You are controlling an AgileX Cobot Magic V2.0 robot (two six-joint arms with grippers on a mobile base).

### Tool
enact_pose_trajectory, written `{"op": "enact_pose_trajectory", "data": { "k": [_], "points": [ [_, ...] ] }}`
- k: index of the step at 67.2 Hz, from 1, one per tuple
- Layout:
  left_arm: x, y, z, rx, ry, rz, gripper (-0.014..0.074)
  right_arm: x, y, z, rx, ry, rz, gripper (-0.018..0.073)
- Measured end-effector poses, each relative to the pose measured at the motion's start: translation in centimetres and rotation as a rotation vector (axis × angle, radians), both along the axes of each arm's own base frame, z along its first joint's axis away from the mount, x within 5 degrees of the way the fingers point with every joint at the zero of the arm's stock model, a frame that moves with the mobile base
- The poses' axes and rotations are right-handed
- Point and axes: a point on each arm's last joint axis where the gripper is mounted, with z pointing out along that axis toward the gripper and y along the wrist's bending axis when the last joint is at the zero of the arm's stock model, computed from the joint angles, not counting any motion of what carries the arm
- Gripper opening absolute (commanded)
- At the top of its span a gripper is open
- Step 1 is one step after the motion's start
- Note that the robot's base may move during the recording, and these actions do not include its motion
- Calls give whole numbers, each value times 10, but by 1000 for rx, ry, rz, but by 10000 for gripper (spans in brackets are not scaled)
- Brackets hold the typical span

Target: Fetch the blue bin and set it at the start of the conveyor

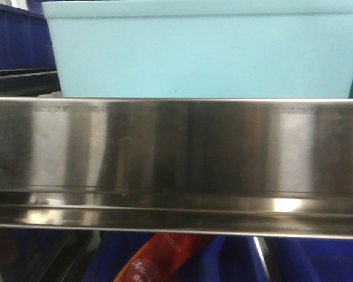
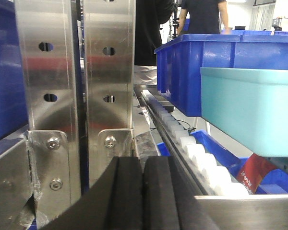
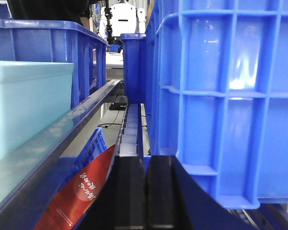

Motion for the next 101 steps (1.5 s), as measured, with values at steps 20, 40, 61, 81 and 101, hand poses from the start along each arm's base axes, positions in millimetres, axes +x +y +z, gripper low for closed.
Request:
{"op": "enact_pose_trajectory", "data": {
  "k": [20, 40, 61, 81, 101],
  "points": [
    [0, 0, 0, 0, 0, 0, -111, 0, 0, 0, 0, 0, 0, -162],
    [0, 0, 2, 0, -23, 1, -111, 0, 0, 1, -1, -7, 0, -162],
    [-2, 1, 14, -10, -155, 8, -111, 0, 0, 6, 1, -70, -3, -162],
    [-16, 2, 73, -12, -178, 0, -51, -20, 5, 74, 20, -146, 19, -41],
    [5, -1, 145, 4, -52, -7, 469, -27, 7, 161, 16, -176, 34, 569]
  ]
}}
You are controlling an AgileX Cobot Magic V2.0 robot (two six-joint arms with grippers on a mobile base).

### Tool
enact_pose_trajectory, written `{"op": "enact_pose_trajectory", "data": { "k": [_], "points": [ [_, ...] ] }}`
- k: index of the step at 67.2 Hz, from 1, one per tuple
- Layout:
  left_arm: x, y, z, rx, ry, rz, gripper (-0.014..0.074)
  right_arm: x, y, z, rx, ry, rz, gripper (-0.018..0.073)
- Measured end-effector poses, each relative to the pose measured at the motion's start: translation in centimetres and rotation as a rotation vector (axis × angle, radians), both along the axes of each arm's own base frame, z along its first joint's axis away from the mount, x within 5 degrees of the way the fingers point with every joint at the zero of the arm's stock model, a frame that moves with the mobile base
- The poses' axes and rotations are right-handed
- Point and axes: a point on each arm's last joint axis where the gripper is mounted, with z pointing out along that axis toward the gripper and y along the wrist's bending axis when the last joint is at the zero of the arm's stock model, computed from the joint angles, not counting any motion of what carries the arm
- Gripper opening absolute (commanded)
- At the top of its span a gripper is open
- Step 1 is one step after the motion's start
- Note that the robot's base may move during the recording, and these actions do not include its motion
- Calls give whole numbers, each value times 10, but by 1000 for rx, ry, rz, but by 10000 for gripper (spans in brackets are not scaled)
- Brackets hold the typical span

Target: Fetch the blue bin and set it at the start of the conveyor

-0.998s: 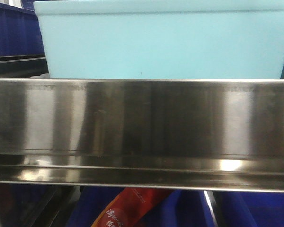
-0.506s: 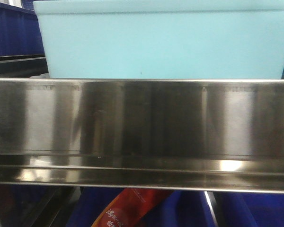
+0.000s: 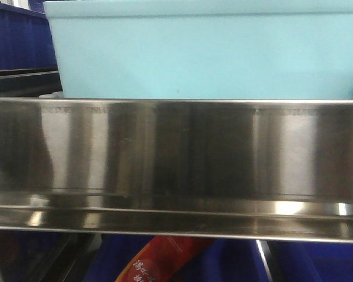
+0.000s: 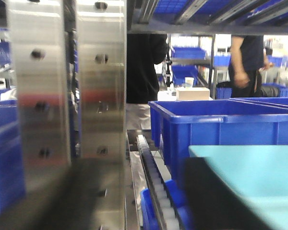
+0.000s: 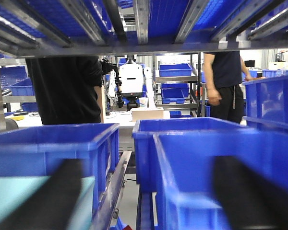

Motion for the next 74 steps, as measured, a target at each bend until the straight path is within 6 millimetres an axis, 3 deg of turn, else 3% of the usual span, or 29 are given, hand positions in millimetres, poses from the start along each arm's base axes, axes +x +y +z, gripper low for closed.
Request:
{"op": "enact_pose_trajectory", "data": {
  "k": [9, 19, 32, 48, 61, 74],
  "points": [
    [25, -3, 20, 0, 66, -3, 561, 12, -2, 17, 5, 31, 1, 570],
    [50, -11, 39, 19, 183, -49, 563, 25, -4, 39, 8, 56, 3, 570],
    [84, -42, 63, 61, 299, -214, 563, 49, -2, 64, 15, 150, 90, 570],
    [137, -87, 77, 113, 446, -334, 563, 108, 19, 77, 1, 414, 287, 570],
    [181, -108, 86, 136, 529, -339, 563, 168, 37, 84, -13, 670, 359, 570],
    [216, -125, 79, 135, 657, -326, 563, 220, 46, 80, -21, 896, 371, 570]
  ]
}}
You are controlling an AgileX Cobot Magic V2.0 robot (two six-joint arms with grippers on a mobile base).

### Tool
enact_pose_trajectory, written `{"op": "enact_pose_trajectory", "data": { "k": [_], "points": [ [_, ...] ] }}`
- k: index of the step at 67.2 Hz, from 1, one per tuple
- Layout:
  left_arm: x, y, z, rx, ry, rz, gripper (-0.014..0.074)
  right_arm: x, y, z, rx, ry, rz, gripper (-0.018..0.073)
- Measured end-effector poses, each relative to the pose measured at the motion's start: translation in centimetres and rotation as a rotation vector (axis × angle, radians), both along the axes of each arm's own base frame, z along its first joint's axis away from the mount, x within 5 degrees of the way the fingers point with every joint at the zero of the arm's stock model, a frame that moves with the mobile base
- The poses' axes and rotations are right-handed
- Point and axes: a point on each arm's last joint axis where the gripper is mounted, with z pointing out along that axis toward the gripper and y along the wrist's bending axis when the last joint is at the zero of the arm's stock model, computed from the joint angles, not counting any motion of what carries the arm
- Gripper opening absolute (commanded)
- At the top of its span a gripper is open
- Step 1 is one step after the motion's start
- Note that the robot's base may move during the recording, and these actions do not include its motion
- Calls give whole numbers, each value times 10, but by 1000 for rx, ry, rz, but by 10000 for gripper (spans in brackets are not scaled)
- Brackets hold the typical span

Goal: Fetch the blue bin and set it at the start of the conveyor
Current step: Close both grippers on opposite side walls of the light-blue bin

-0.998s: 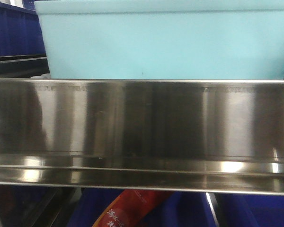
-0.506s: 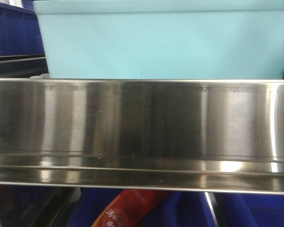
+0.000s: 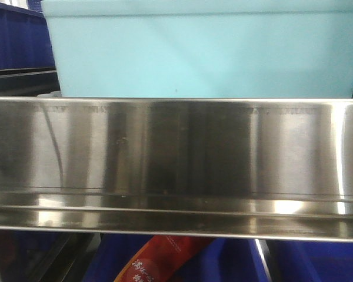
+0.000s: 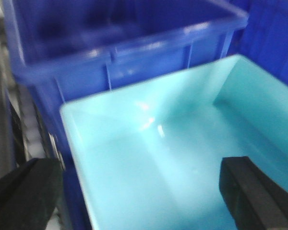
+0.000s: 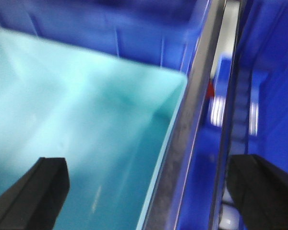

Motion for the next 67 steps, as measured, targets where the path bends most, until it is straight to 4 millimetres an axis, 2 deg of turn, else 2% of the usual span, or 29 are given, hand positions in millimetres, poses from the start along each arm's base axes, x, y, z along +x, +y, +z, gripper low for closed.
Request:
{"op": "enact_pose_trajectory", "data": {
  "k": [16, 31, 53, 62, 67],
  "points": [
    [40, 0, -33, 12, 155, 96, 563, 50, 1, -31, -32, 171, -83, 570],
    [70, 3, -71, 46, 266, 147, 561, 81, 6, -66, -44, 284, -95, 570],
    [88, -4, -102, 75, 336, 153, 561, 109, 9, -99, -46, 337, -106, 570],
    [90, -5, -107, 80, 345, 153, 561, 116, 10, -111, -50, 365, -108, 567],
    [91, -5, -107, 78, 342, 153, 560, 120, 11, -117, -54, 381, -108, 531]
  ]
}}
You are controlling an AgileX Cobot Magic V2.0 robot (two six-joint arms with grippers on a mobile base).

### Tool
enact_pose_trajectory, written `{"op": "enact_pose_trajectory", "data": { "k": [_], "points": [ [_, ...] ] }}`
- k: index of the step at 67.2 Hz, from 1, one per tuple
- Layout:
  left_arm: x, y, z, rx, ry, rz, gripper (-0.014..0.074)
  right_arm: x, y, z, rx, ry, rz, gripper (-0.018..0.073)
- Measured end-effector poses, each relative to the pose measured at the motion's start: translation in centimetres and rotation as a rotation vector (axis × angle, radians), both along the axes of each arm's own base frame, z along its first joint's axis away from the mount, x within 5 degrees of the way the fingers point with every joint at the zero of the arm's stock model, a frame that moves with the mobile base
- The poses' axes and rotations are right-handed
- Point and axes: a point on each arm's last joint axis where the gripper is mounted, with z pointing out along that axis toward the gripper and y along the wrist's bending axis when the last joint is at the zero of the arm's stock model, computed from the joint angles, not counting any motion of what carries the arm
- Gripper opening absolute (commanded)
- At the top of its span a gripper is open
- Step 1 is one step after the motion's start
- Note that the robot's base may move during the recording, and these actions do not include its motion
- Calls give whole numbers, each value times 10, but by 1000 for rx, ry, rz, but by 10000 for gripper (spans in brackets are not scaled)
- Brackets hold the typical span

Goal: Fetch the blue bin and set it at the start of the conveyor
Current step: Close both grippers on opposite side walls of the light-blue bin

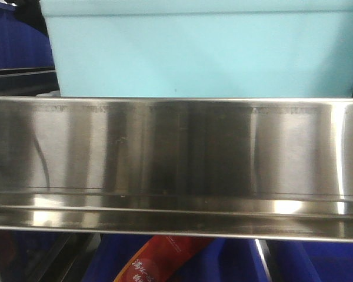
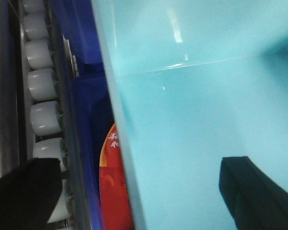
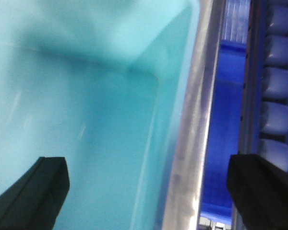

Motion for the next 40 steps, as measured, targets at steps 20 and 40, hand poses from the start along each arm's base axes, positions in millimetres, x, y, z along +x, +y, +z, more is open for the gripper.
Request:
{"op": "enact_pose_trajectory", "data": {
  "k": [20, 40],
  "points": [
    [1, 0, 1, -5, -13, 0, 272, 6, 1, -12, -6, 32, -1, 41],
    [-1, 2, 0, 6, 16, 8, -111, 7, 1, -11, 9, 25, -17, -143]
  ]
}}
